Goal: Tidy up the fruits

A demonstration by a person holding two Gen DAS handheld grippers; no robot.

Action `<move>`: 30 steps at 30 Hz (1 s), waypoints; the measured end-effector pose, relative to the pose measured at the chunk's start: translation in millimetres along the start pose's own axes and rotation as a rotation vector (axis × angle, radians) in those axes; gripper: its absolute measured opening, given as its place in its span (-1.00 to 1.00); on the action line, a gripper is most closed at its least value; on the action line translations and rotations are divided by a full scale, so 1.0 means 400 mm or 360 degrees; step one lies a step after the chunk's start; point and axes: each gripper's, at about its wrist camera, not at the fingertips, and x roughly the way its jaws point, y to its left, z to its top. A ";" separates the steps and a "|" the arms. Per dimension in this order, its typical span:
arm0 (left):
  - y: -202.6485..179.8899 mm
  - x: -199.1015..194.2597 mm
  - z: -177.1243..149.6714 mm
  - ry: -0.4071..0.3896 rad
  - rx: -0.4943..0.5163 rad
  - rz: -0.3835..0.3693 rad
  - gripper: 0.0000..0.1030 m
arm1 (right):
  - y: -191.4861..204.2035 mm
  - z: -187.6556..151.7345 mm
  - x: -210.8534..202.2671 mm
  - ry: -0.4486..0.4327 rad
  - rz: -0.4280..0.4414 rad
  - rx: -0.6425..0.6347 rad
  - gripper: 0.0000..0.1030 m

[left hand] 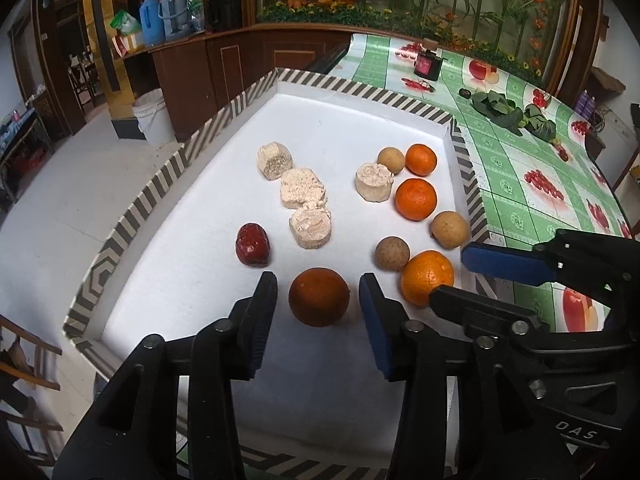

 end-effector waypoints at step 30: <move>-0.132 -0.118 0.054 -0.0262 0.0000 0.0054 -0.17 | -0.096 -0.055 -0.167 -0.0315 -0.0137 0.0285 -0.35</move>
